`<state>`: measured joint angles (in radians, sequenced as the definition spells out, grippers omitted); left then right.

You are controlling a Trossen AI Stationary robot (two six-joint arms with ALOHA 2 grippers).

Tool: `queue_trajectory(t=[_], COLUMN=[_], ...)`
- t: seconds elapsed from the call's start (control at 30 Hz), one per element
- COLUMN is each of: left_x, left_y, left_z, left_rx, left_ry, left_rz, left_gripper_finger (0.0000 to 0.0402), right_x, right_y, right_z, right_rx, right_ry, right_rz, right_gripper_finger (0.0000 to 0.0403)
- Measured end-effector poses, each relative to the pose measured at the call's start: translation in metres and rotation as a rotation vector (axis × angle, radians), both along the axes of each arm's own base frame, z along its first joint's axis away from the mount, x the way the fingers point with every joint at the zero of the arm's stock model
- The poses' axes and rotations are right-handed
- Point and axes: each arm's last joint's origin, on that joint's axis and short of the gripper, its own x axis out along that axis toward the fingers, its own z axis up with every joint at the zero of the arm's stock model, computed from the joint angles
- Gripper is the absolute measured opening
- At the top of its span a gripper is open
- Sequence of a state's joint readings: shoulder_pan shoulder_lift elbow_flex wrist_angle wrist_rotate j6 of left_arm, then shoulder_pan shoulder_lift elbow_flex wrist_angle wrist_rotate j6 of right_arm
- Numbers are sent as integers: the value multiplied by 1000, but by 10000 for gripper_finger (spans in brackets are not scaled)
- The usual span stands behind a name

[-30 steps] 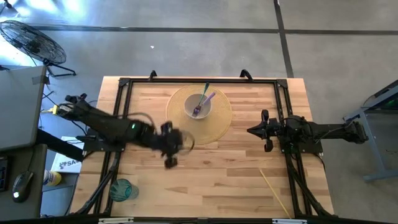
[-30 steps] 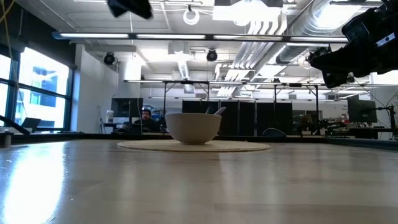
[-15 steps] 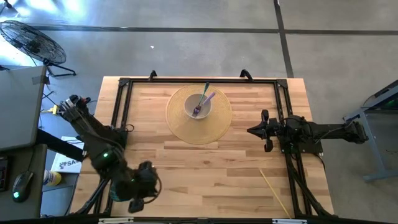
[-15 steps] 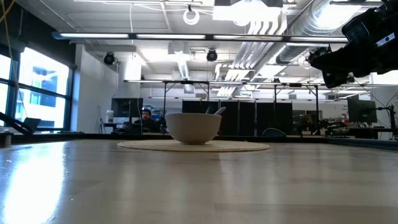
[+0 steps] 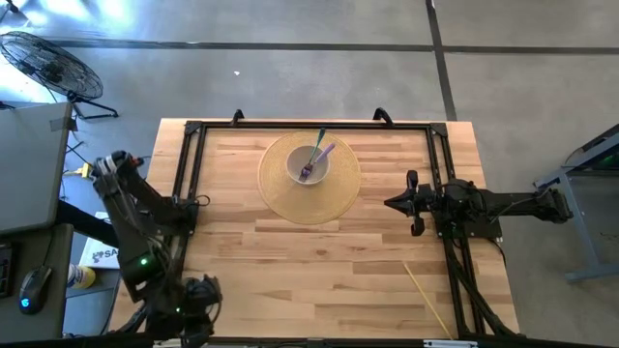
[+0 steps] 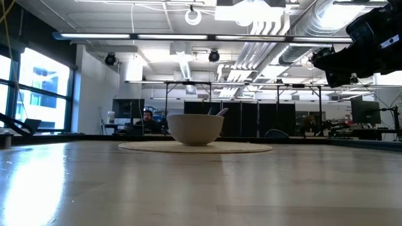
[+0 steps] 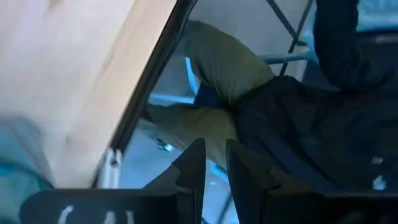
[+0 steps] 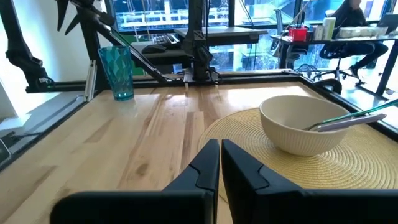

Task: Pick & Place Utensil
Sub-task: Put the blue cup on the mat to the top right of the white bowl

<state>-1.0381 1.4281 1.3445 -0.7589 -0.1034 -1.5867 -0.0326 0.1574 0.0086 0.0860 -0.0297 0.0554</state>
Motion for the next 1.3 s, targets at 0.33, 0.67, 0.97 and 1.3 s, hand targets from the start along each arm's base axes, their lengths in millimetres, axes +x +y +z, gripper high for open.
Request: queue_trajectory(t=[0.33, 0.67, 0.97, 1.3], left_x=[-2, -12, -34, -34], left_y=[-23, -27, -9, -4], left_z=[-24, -37, -47, -49], left_rx=[-105, -70, 189, 289], left_ry=[341, 569, 729, 604], left_rz=[113, 93, 174, 105], left_gripper_finger=[62, 62, 62, 62], right_x=[0, 0, 0, 0], right_y=[0, 0, 0, 0], right_z=[0, 0, 0, 0], right_rx=[-55, -126, -117, -105], right_ry=[0, 0, 0, 0], right_rz=[4, 7, 7, 7], right_gripper_finger=[12, 12, 12, 12])
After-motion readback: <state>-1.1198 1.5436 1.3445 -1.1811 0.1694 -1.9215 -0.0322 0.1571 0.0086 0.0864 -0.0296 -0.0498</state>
